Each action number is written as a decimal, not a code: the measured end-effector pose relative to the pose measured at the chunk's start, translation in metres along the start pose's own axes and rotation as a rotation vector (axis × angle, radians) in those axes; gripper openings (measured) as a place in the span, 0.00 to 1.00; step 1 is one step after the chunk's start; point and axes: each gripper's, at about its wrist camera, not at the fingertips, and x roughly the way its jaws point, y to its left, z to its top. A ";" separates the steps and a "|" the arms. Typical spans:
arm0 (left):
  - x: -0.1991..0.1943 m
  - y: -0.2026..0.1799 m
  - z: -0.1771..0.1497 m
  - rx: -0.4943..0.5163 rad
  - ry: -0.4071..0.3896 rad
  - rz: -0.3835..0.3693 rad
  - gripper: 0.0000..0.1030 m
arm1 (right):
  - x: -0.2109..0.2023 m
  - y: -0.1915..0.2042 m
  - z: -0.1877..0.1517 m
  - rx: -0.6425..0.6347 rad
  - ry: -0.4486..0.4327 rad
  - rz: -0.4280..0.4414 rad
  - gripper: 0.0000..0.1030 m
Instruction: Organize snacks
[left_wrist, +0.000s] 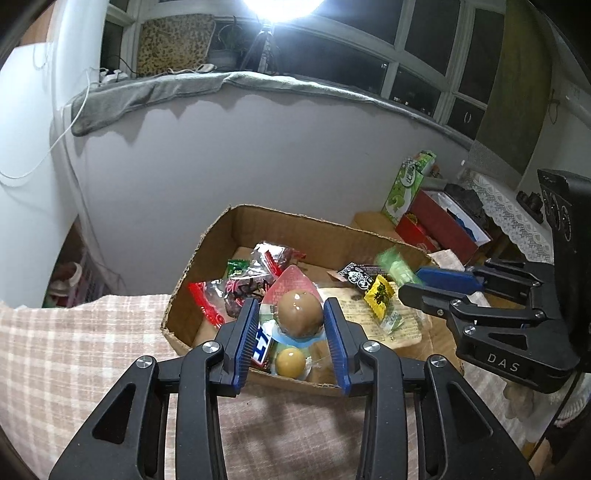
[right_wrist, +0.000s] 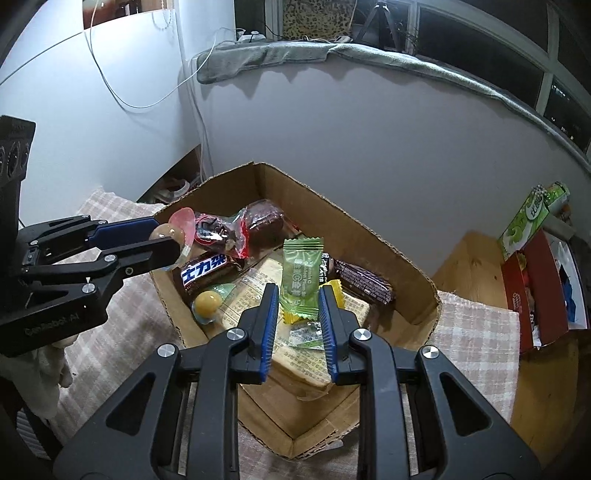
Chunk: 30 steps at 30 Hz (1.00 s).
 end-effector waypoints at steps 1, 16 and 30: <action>0.000 0.000 0.001 -0.001 -0.003 0.001 0.37 | 0.000 0.000 0.000 0.001 -0.003 -0.005 0.32; -0.014 -0.001 0.002 0.019 -0.028 0.023 0.53 | -0.018 -0.001 -0.002 0.001 -0.063 -0.054 0.80; -0.057 0.003 -0.013 -0.006 -0.082 0.051 0.66 | -0.052 0.016 -0.014 -0.001 -0.104 -0.076 0.91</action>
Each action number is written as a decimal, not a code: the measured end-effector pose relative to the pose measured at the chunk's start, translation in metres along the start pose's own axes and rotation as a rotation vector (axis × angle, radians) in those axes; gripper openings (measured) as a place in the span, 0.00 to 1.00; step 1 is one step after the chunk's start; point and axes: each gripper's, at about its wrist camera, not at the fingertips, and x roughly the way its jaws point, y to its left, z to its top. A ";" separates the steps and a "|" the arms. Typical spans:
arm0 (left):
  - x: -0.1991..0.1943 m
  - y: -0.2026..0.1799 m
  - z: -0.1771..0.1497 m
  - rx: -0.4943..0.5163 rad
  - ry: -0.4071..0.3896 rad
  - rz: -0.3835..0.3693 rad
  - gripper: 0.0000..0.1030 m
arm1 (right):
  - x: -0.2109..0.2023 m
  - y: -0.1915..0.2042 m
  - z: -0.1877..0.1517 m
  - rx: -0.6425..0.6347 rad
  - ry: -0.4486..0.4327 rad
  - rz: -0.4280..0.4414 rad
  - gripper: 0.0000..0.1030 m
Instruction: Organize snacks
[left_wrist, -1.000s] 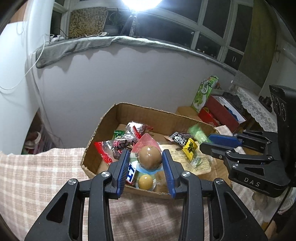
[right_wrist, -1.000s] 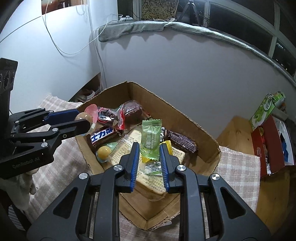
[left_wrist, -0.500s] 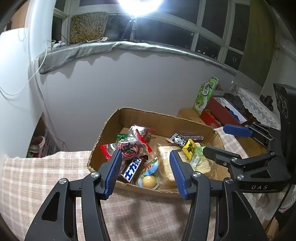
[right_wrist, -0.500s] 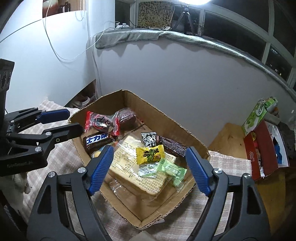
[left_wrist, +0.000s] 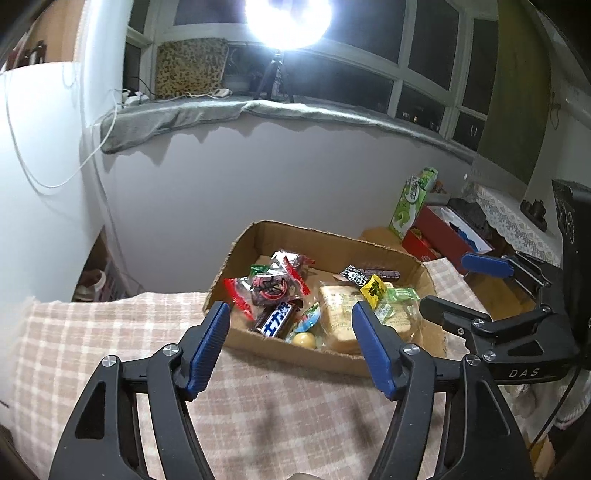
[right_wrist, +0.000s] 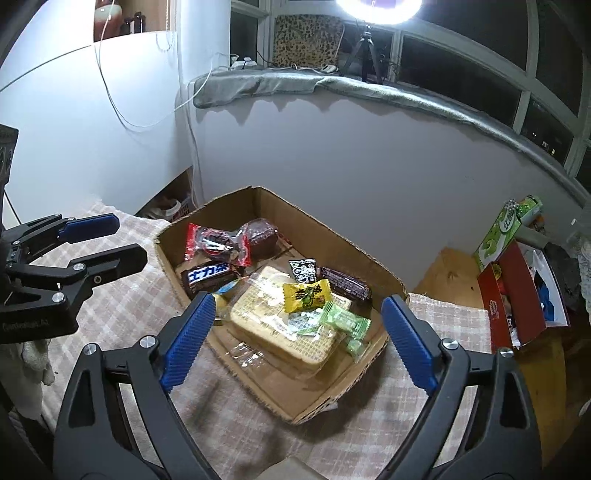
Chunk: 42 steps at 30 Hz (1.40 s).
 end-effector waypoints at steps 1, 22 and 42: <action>-0.004 0.000 -0.001 0.000 -0.005 0.001 0.66 | -0.005 0.003 -0.001 0.002 -0.006 -0.002 0.91; -0.101 0.013 -0.070 -0.103 -0.142 0.079 0.71 | -0.099 0.052 -0.051 0.061 -0.151 -0.065 1.00; -0.121 0.002 -0.103 -0.103 -0.142 0.128 0.72 | -0.114 0.061 -0.088 0.145 -0.153 -0.105 1.00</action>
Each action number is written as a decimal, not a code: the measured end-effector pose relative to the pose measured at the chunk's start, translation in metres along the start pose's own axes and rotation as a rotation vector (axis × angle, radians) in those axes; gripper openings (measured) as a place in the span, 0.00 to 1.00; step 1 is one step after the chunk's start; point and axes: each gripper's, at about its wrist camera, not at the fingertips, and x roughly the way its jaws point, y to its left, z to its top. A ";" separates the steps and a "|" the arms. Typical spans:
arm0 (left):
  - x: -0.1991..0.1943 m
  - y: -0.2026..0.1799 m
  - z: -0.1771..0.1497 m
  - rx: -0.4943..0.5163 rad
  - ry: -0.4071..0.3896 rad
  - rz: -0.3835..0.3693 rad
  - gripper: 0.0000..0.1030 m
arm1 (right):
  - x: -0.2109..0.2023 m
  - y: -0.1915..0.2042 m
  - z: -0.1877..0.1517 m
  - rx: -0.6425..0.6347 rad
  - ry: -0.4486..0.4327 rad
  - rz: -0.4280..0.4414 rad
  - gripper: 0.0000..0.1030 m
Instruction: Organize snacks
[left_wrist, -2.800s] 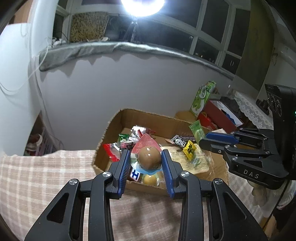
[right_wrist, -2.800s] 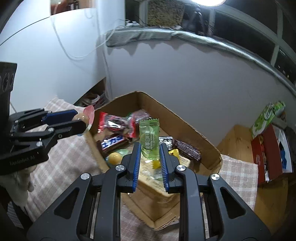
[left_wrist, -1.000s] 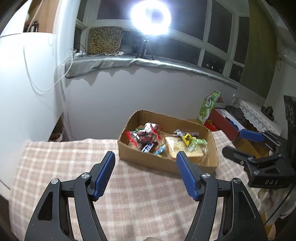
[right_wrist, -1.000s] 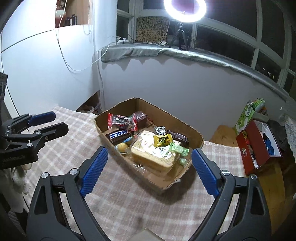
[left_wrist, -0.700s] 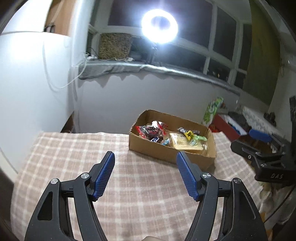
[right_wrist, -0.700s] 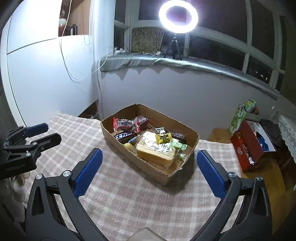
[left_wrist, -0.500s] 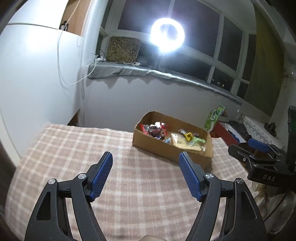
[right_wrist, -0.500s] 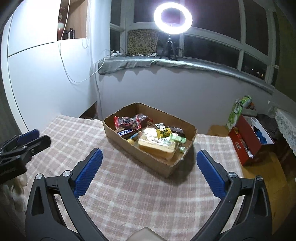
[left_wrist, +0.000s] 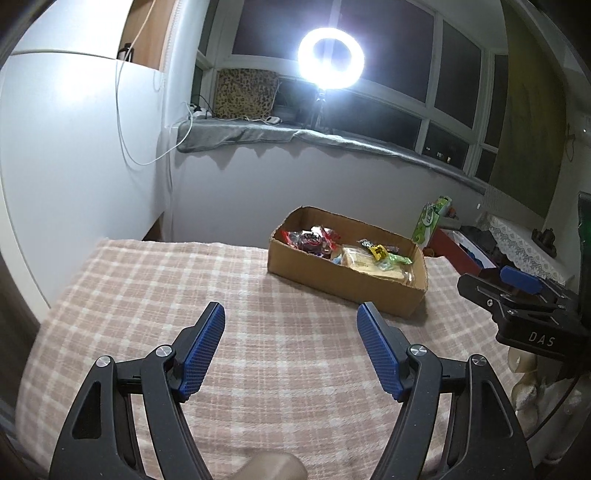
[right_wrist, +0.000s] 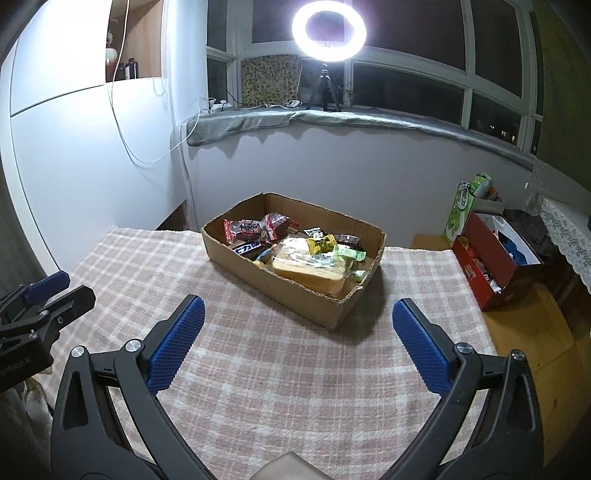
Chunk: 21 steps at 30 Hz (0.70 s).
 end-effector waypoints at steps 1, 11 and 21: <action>0.000 0.000 0.000 0.002 0.002 0.001 0.72 | 0.000 0.000 0.000 -0.002 -0.002 -0.001 1.00; -0.002 -0.001 -0.003 -0.009 0.000 0.014 0.72 | -0.001 0.001 0.000 -0.002 -0.002 0.000 1.00; -0.003 -0.002 -0.002 -0.011 0.002 0.015 0.72 | -0.003 0.004 0.000 -0.003 0.003 0.007 1.00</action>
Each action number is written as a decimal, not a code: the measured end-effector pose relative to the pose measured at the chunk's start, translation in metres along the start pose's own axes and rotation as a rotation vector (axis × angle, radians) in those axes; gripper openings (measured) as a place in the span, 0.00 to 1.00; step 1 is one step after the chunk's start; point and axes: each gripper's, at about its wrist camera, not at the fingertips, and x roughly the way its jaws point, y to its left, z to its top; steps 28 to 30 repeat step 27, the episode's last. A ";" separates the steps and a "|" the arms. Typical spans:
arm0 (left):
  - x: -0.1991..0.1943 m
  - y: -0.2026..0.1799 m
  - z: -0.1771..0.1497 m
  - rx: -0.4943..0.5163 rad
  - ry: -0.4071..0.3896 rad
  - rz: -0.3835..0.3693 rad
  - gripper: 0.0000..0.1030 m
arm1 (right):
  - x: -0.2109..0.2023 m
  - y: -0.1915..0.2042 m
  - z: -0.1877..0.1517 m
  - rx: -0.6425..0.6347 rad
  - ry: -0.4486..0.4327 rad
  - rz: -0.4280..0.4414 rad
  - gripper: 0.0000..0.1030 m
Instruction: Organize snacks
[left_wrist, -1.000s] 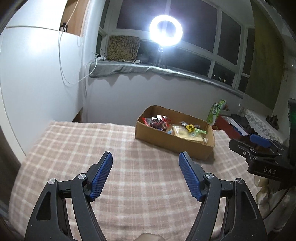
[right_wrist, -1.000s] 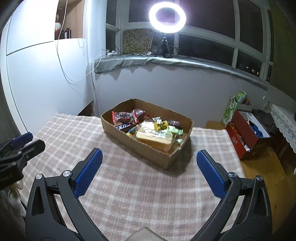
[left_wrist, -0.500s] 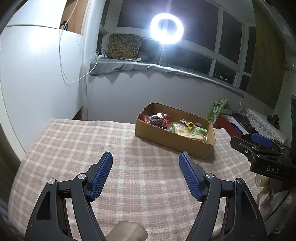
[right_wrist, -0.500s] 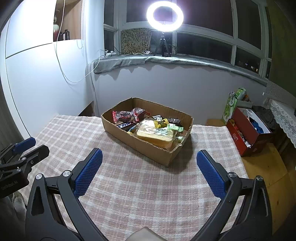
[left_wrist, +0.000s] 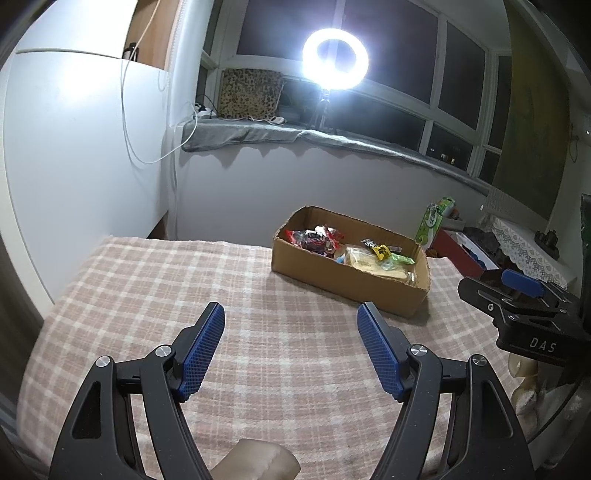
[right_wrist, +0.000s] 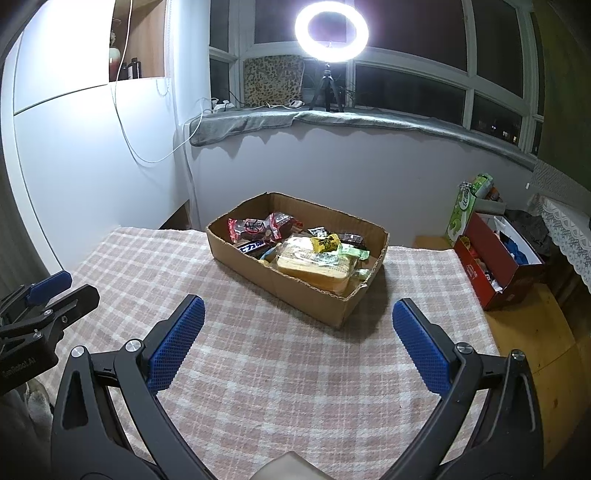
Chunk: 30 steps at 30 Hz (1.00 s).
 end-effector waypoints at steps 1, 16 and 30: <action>0.000 0.000 0.000 -0.001 0.001 0.000 0.72 | 0.000 0.000 0.000 -0.001 0.000 0.001 1.00; 0.000 0.002 -0.002 -0.003 0.006 0.001 0.72 | 0.000 0.002 -0.001 0.000 0.003 0.002 1.00; 0.002 -0.001 -0.003 0.014 -0.011 0.005 0.72 | 0.002 0.001 -0.003 -0.001 0.008 0.003 1.00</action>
